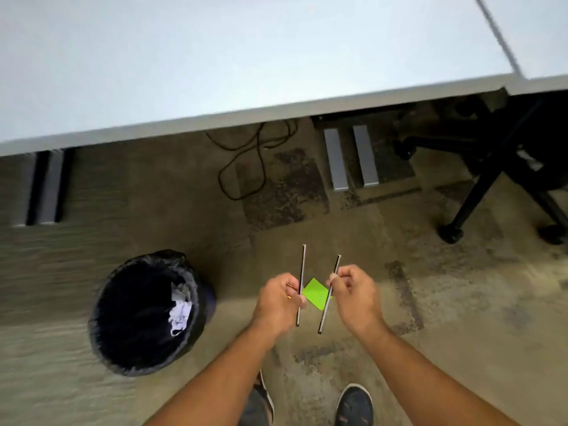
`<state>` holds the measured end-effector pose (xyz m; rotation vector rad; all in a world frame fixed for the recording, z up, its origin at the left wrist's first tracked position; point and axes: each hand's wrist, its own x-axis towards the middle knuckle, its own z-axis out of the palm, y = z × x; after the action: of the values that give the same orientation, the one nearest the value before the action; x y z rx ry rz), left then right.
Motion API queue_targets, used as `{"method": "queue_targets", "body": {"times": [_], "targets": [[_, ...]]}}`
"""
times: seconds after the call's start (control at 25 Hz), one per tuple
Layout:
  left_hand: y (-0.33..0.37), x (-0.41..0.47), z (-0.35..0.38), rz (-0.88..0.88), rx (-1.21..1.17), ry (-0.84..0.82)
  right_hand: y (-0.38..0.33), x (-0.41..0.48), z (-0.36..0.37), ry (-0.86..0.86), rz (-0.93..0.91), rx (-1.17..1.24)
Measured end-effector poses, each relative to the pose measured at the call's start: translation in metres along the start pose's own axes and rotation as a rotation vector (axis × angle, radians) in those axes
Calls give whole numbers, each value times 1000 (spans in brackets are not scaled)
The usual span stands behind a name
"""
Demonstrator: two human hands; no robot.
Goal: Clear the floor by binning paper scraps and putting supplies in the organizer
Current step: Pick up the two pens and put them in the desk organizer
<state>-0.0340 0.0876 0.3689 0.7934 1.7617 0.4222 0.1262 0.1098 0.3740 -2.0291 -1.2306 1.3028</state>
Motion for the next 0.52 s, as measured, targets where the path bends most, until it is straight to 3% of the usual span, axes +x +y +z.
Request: {"method": "queue_targets", "body": {"times": [0.24, 0.52], "targets": [[92, -100, -90, 73, -71, 131, -147, -61, -30, -54, -155, 66], [165, -186, -236, 164, -17, 252, -316, -132, -3, -149, -352, 74]]}}
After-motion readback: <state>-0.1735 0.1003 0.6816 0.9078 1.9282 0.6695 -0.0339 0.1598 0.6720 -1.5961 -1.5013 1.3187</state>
